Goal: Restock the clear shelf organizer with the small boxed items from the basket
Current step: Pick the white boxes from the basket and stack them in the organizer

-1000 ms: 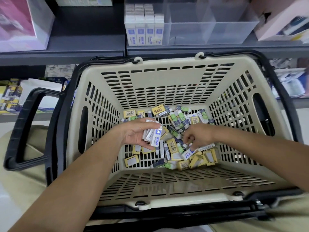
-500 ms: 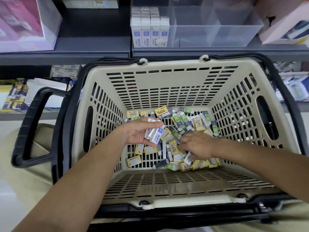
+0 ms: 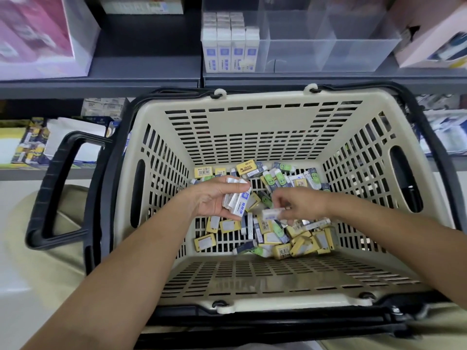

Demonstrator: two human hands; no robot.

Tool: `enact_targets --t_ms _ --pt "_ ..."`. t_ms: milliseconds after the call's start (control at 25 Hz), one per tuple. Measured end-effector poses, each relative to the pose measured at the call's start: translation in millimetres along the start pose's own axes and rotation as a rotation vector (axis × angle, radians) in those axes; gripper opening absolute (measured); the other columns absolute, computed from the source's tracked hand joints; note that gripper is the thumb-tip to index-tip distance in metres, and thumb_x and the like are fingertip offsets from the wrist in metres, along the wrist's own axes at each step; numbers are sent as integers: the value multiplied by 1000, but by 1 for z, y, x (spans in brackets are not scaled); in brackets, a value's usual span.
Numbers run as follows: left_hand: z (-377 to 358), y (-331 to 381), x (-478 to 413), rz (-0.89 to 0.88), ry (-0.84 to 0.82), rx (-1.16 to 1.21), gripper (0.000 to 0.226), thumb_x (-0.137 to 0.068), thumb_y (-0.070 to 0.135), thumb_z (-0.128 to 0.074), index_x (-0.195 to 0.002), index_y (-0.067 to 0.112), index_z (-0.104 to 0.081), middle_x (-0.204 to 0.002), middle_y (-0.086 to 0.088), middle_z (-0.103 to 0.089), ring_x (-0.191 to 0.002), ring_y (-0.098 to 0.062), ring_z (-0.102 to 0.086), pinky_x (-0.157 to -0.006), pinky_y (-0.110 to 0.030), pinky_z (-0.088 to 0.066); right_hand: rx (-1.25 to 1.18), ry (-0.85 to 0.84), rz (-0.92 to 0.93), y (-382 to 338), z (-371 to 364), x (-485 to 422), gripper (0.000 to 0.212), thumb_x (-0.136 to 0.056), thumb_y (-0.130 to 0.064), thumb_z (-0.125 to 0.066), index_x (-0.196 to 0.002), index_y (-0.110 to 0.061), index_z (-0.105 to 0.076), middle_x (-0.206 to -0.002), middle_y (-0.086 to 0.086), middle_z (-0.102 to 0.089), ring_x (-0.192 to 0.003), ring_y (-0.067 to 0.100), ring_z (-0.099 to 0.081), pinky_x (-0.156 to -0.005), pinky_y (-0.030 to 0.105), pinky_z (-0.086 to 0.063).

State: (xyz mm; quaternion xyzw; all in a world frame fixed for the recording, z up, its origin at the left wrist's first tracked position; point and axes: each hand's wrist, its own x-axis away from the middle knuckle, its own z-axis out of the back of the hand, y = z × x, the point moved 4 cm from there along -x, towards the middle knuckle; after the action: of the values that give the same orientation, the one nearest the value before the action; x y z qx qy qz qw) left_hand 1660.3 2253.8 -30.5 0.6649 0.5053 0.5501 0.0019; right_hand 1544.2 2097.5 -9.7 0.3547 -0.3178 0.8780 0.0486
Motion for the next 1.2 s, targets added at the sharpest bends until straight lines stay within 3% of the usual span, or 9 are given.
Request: enact_targets --t_ms 120,320,480,640,840,960,1000,1080,1200 --pt "-3 11 3 -48 11 62 53 -60 22 -79 -109 16 -60 -83 -8 -73 -78 -23 -71 -60 -43 -57 -444 189 46 -16 40 3 16 -85 -9 -63 -98 -14 -55 -93 5 -64 -66 13 -67 -58 26 -53" --pt "-16 50 15 -205 -19 179 31 -65 19 -74 -93 15 -65 -84 -7 -73 -73 -19 -70 -57 -32 -57 -725 411 169 -31 89 18 17 -79 0 -65 -90 -13 -66 -86 10 -70 -74 16 -65 -72 23 -54" --pt "-22 90 36 -352 32 106 41 -62 9 -73 -101 14 -62 -82 -7 -73 -68 -16 -69 -55 -27 -58 -788 504 229 -44 126 22 22 -81 5 -60 -92 -14 -65 -78 -2 -71 -66 4 -65 -59 13 -50" --pt "-20 135 59 -575 100 12 48 -58 7 -74 -103 15 -58 -77 0 -72 -65 -13 -68 -52 -26 -56 -794 643 307 -60 172 28 18 -80 7 -61 -82 -10 -60 -64 -3 -69 -58 4 -65 -54 13 -49" --pt "-11 190 76 -812 171 38 42 -58 12 -75 -97 16 -60 -75 1 -72 -65 -12 -68 -54 -26 -55 -638 943 354 -85 240 33 17 -83 -4 -65 -77 -20 -62 -69 -4 -66 -65 9 -66 -71 20 -55" --pt "-1 202 72 -850 237 61 39 -64 9 -76 -98 17 -58 -79 1 -73 -71 -13 -70 -58 -26 -55 -138 1205 167 -92 281 28 4 -84 -21 -65 -86 -23 -67 -85 1 -71 -81 18 -65 -76 27 -49" --pt "1 203 69 -850 251 71 36 -69 7 -75 -99 17 -58 -79 1 -74 -73 -13 -70 -59 -25 -55 4 1237 116 -95 289 23 9 -84 -23 -63 -92 -23 -68 -91 2 -71 -85 20 -64 -76 27 -47" --pt "6 201 63 -844 256 81 34 -72 5 -73 -100 18 -57 -81 1 -74 -75 -13 -70 -60 -25 -55 90 1193 86 -100 296 7 14 -85 -24 -60 -98 -23 -67 -98 1 -69 -90 21 -63 -78 29 -48" --pt "12 197 56 -832 238 115 40 -68 9 -75 -104 17 -57 -84 0 -74 -77 -14 -71 -60 -26 -55 94 1056 28 -101 298 -19 12 -86 -23 -59 -95 -27 -65 -89 -8 -65 -84 15 -61 -76 26 -48"
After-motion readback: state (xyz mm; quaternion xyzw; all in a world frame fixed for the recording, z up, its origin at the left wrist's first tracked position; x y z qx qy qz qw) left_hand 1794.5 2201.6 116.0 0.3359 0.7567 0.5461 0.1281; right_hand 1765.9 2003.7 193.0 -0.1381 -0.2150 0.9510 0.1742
